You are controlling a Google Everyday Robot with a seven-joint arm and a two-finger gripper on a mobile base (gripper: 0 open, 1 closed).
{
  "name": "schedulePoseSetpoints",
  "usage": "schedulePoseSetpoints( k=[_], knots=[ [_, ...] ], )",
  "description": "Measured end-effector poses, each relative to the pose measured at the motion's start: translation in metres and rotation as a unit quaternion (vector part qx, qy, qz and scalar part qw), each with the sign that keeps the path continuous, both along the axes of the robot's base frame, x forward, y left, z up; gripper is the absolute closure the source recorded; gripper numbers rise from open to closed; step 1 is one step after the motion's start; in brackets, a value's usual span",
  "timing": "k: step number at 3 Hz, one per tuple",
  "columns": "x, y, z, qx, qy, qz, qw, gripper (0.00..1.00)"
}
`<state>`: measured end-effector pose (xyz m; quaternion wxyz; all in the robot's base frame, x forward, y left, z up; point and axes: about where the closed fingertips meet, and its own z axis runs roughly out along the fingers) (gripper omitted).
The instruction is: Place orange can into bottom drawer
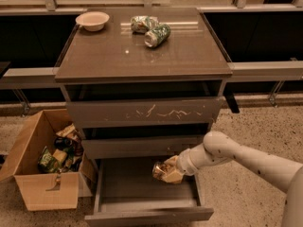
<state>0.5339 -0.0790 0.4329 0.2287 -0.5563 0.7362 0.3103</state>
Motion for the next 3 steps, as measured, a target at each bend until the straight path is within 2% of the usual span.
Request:
schedulePoseSetpoints(
  k=[1, 2, 3],
  knots=[
    [0.001, -0.002, -0.055, 0.002, 0.014, 0.01, 0.9998, 1.0],
    [0.001, -0.004, -0.115, 0.007, 0.043, -0.007, 0.999, 1.0],
    [0.005, -0.007, -0.162, 0.01, 0.063, -0.04, 0.9972, 1.0]
  ],
)
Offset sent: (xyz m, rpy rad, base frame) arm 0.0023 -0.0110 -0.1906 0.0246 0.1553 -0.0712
